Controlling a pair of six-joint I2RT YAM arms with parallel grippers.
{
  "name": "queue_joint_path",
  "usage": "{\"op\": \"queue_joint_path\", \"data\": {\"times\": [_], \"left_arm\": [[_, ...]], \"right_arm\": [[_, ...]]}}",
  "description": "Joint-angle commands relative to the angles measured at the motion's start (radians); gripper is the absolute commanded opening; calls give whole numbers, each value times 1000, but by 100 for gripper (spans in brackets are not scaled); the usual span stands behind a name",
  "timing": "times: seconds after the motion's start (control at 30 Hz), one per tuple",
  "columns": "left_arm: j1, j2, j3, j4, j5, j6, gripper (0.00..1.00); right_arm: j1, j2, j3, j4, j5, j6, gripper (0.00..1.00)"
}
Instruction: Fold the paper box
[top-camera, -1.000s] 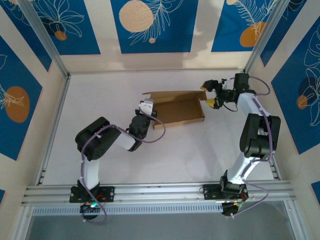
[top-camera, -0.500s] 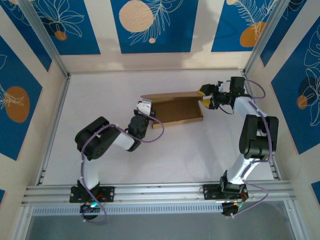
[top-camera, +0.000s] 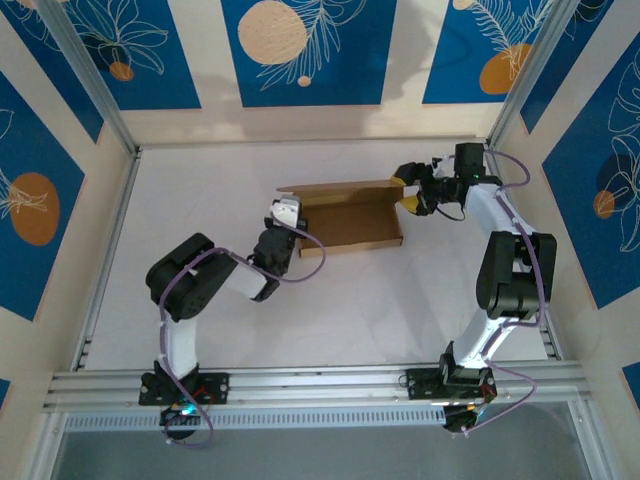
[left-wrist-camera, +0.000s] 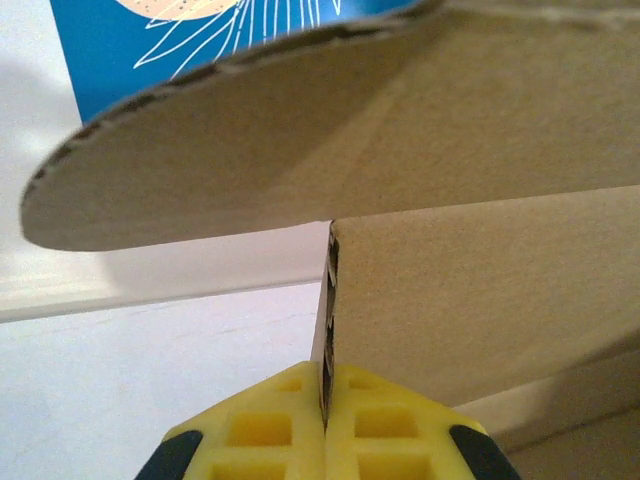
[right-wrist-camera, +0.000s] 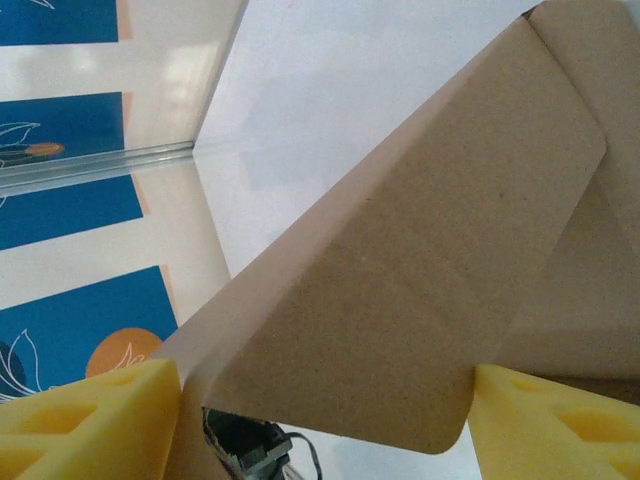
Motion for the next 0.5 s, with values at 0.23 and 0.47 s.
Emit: {"op": "queue_joint_path", "data": {"times": [0.23, 0.47], "left_arm": [[12, -80, 74, -100, 139, -4, 0], [12, -64, 30, -78, 140, -53, 0]], "right_arm": [[51, 37, 86, -120, -90, 31, 74], [60, 9, -34, -104, -21, -32, 73]]}}
